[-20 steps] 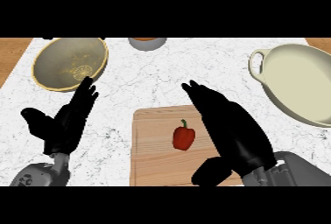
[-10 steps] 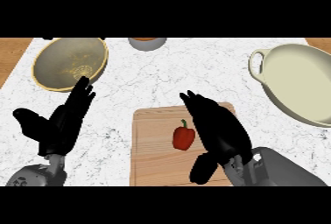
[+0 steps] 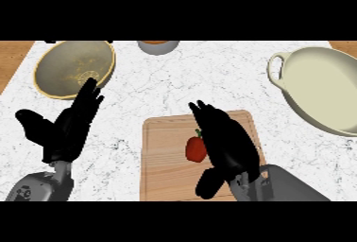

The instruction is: Pick the bell pepper from the cutting board and place it in the pot

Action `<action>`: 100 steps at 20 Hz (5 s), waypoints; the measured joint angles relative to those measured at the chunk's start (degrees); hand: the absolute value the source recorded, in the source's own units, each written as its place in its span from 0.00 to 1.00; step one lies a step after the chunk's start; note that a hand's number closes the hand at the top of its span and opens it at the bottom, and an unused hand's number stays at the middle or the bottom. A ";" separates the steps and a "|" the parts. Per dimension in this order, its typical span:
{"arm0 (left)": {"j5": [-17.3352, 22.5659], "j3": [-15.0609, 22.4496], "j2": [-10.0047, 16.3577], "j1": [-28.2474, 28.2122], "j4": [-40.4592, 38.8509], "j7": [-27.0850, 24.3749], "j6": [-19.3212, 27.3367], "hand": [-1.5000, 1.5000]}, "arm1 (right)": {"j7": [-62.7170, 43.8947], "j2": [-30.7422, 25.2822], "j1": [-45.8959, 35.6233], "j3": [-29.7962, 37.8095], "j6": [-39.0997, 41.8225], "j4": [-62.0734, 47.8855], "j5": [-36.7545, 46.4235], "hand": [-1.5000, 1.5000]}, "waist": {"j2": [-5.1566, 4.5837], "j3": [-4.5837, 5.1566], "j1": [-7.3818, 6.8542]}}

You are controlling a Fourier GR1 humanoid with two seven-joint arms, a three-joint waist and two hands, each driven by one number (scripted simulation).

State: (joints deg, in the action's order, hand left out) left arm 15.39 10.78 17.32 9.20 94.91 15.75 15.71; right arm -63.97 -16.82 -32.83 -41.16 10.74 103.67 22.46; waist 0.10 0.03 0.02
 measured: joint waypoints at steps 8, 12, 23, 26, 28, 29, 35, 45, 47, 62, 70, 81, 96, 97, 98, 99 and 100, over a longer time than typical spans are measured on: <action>-2.16 0.71 -1.50 -1.58 1.95 0.72 0.09 0.50 | 0.30 5.81 0.74 0.63 -0.07 -5.44 5.40 0.00 | 0.00 0.00 -0.18; -2.02 -0.26 -1.39 -1.11 1.42 0.94 -0.66 0.50 | 0.12 8.21 -0.23 1.10 0.32 -10.25 7.36 0.00 | -0.04 0.02 -0.25; -3.44 -0.90 -3.16 -1.79 1.95 1.20 -1.26 0.50 | 3.60 11.43 2.14 2.35 2.19 -19.70 12.34 0.00 | -0.06 0.00 -0.20; -3.47 -1.31 -3.35 -1.78 1.35 0.96 -1.84 0.50 | 3.24 12.96 1.95 2.28 2.97 -22.33 13.62 0.00 | -0.08 0.00 -0.20; -3.13 -1.88 -3.06 -1.71 1.31 0.95 -2.73 0.50 | 3.55 13.79 2.20 2.26 3.40 -24.52 14.44 0.00 | -0.09 0.00 -0.24; -3.29 -2.01 -3.24 -1.12 1.17 1.45 -2.66 0.50 | 3.89 13.65 1.98 3.06 3.96 -24.77 14.44 0.00 | -0.10 -0.01 -0.19; -3.89 -2.93 -4.09 -1.18 -0.18 0.35 -3.70 0.50 | 4.48 14.99 2.47 3.62 5.23 -27.77 15.62 0.00 | -0.09 0.00 -0.19; -6.32 -3.67 -5.97 -2.00 2.23 2.41 -4.69 0.50 | 12.68 16.36 2.28 6.49 3.98 -30.96 20.32 1.00 | -0.02 -0.01 -0.26; -6.79 -3.98 -6.54 -1.38 1.73 2.60 -4.99 0.50 | 12.18 16.48 1.70 5.96 4.29 -30.47 20.17 1.00 | -0.05 -0.01 -0.27; -6.51 -7.79 -5.91 -4.65 2.87 1.72 -5.16 0.50 | 13.46 -11.67 19.28 36.74 -5.90 -22.90 18.42 1.00 | 0.48 -0.07 4.29; -6.20 -7.54 -5.92 -4.57 2.95 2.00 -6.55 0.50 | 14.99 -23.35 31.46 50.50 -7.50 -5.40 15.71 1.00 | 0.46 0.02 2.63; -8.14 -6.00 -7.42 -3.35 2.53 2.00 -6.52 0.50 | 18.28 -32.20 27.69 64.18 -2.26 10.14 8.88 1.00 | 0.13 0.02 0.66; -8.56 -6.49 -8.88 -1.67 0.94 1.76 -8.75 0.50 | 18.70 -34.39 0.15 56.83 -0.76 -16.57 10.24 1.00 | -0.32 0.00 -1.10; -8.81 -6.35 -9.15 -1.39 0.97 2.07 -8.53 0.50 | 19.90 -33.97 -0.75 56.38 -1.52 -19.12 10.89 1.00 | -0.32 0.01 -1.09; -9.02 -6.10 -9.30 -1.78 1.07 1.85 -8.62 0.50 | 20.38 -33.38 -2.42 55.64 -2.31 -21.89 11.67 1.00 | -0.35 0.00 -1.24; -9.18 -5.98 -9.46 -1.85 1.30 1.86 -8.58 0.50 | 21.75 -32.95 -3.64 55.22 -3.22 -24.89 12.31 1.00 | -0.37 0.00 -1.31; -9.30 -5.96 -9.63 -1.63 1.58 2.47 -8.37 0.50 | 22.90 -32.59 -4.93 54.86 -3.68 -27.40 12.74 1.00 | -0.37 -0.01 -1.28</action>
State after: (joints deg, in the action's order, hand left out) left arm 6.09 4.82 7.69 7.58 96.49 18.23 7.34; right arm -41.08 -49.42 -37.76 13.70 7.06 76.27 35.20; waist -0.27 0.01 -1.26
